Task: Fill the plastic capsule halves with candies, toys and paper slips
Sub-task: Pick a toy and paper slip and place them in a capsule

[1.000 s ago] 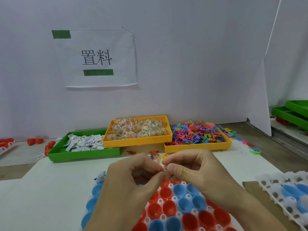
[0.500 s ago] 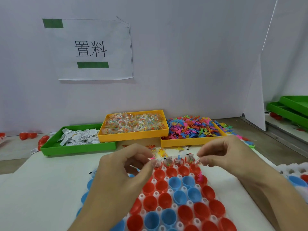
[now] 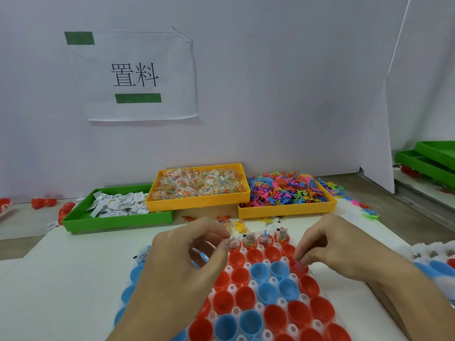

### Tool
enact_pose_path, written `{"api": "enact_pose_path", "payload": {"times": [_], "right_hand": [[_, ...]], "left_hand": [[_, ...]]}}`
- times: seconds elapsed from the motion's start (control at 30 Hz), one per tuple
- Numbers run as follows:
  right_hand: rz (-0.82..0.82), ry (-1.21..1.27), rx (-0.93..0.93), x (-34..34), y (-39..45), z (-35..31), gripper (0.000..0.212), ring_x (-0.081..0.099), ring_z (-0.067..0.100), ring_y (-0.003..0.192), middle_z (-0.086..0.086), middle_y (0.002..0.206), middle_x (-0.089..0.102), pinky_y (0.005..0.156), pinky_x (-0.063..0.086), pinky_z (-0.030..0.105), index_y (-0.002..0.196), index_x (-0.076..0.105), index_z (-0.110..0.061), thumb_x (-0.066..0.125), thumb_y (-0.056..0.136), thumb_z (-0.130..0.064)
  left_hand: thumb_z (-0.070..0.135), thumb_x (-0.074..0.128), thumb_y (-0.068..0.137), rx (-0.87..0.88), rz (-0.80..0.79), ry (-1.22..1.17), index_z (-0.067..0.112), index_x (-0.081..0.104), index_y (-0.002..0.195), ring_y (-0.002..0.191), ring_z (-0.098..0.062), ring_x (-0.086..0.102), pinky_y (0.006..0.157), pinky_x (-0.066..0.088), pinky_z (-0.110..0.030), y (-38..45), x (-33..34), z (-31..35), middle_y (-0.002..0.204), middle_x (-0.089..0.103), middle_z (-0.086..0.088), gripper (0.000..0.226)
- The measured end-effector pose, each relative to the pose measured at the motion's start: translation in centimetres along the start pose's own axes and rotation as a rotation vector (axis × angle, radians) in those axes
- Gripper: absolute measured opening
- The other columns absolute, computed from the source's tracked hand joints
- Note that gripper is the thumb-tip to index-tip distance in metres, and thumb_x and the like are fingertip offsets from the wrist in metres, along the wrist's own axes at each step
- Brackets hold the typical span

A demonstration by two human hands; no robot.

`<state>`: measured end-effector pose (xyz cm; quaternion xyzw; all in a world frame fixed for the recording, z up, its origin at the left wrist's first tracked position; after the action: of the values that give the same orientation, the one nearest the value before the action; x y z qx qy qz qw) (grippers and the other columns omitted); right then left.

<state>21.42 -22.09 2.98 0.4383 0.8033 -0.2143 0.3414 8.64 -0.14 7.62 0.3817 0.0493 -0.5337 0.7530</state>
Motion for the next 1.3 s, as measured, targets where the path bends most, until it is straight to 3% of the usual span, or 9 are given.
{"api": "enact_pose_path", "payload": {"times": [0.13,0.33,0.47,0.6,0.73,0.9,1.0,1.07,1.3], "right_hand": [[0.019,-0.111,-0.038,0.5,0.4,-0.1,0.04,0.067,-0.001,0.078,-0.02,0.077,0.073,0.067,0.049,0.012,0.069,0.077,-0.045,0.077,0.082,-0.008],[0.056,-0.1,-0.038,0.6,0.7,0.1,0.036,0.068,0.0,0.071,-0.015,0.072,0.074,0.062,0.049,0.011,0.061,0.075,-0.038,0.079,0.08,-0.007],[0.063,-0.062,-0.093,0.0,0.6,0.3,0.029,0.067,-0.002,0.081,-0.021,0.078,0.074,0.068,0.047,0.01,0.073,0.078,-0.044,0.076,0.087,-0.018],[0.275,0.085,-0.119,-1.4,1.5,2.1,0.028,0.066,0.004,0.076,-0.012,0.079,0.074,0.064,0.048,0.012,0.083,0.078,-0.036,0.061,0.098,-0.02],[0.447,0.045,-0.02,-1.0,3.7,4.3,0.023,0.063,0.003,0.08,-0.012,0.086,0.07,0.065,0.044,0.011,0.095,0.071,-0.029,0.054,0.102,-0.014],[0.276,-0.2,0.061,-0.8,7.4,4.8,0.018,0.055,-0.001,0.083,-0.01,0.102,0.068,0.064,0.038,0.01,0.11,0.075,-0.024,0.066,0.096,-0.019],[0.162,-0.267,0.05,-0.9,9.1,4.2,0.026,0.055,-0.003,0.089,-0.009,0.118,0.07,0.076,0.041,0.012,0.119,0.072,-0.025,0.069,0.094,-0.027],[0.106,-0.287,0.036,-0.6,9.7,3.9,0.031,0.055,-0.002,0.092,-0.013,0.117,0.069,0.08,0.042,0.015,0.123,0.071,-0.028,0.071,0.092,-0.03],[0.097,-0.327,0.016,0.4,10.6,3.9,0.011,0.06,0.004,0.087,-0.014,0.098,0.071,0.076,0.053,0.021,0.097,0.077,-0.035,0.073,0.09,-0.028]], "left_hand": [[0.011,0.073,0.082,0.012,-0.007,0.026,0.029,0.071,0.076,0.066,-0.01,0.065,0.054,0.049,-0.014,0.0,0.1,0.0,0.069,0.069,0.011,0.019],[0.011,0.073,0.082,0.011,0.003,0.029,0.031,0.071,0.076,0.064,-0.009,0.065,0.053,0.048,-0.014,0.1,0.0,-0.1,0.069,0.069,0.012,0.021],[0.009,0.073,0.082,-0.004,0.005,0.012,0.03,0.072,0.075,0.065,-0.01,0.066,0.054,0.049,-0.016,0.1,0.0,-0.2,0.069,0.07,0.01,0.023],[0.005,0.071,0.084,-0.108,-0.011,-0.176,0.025,0.076,0.077,0.066,-0.016,0.07,0.063,0.057,-0.03,0.6,-1.3,-0.9,0.075,0.074,0.0,0.022],[0.021,0.066,0.078,-0.268,0.159,-0.417,0.02,0.077,0.083,0.065,-0.02,0.069,0.053,0.055,-0.022,1.4,-5.4,-3.9,0.079,0.075,-0.009,0.012],[0.012,0.06,0.093,-0.459,0.397,-0.468,0.014,0.074,0.078,0.056,-0.014,0.063,0.056,0.047,-0.029,1.3,-8.6,-9.6,0.08,0.072,-0.014,0.02],[0.011,0.059,0.095,-0.493,0.412,-0.451,0.01,0.073,0.085,0.055,-0.013,0.063,0.059,0.044,-0.033,1.2,-8.6,-10.8,0.078,0.072,-0.012,0.017],[0.011,0.059,0.095,-0.497,0.393,-0.441,0.008,0.072,0.089,0.057,-0.015,0.063,0.058,0.044,-0.033,1.3,-8.2,-10.9,0.077,0.073,-0.011,0.015],[0.011,0.06,0.095,-0.508,0.368,-0.39,0.011,0.073,0.087,0.058,-0.017,0.063,0.058,0.047,-0.033,1.4,-7.4,-10.9,0.074,0.073,-0.007,0.015]]}}
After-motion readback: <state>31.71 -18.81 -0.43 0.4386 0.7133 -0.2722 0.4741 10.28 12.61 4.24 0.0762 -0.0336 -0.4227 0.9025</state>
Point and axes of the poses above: each hand's wrist, its own y-axis towards the middle knuckle, its own x-axis out of the palm, z = x × y, the point moved 5 cm from there along y, towards the middle knuckle
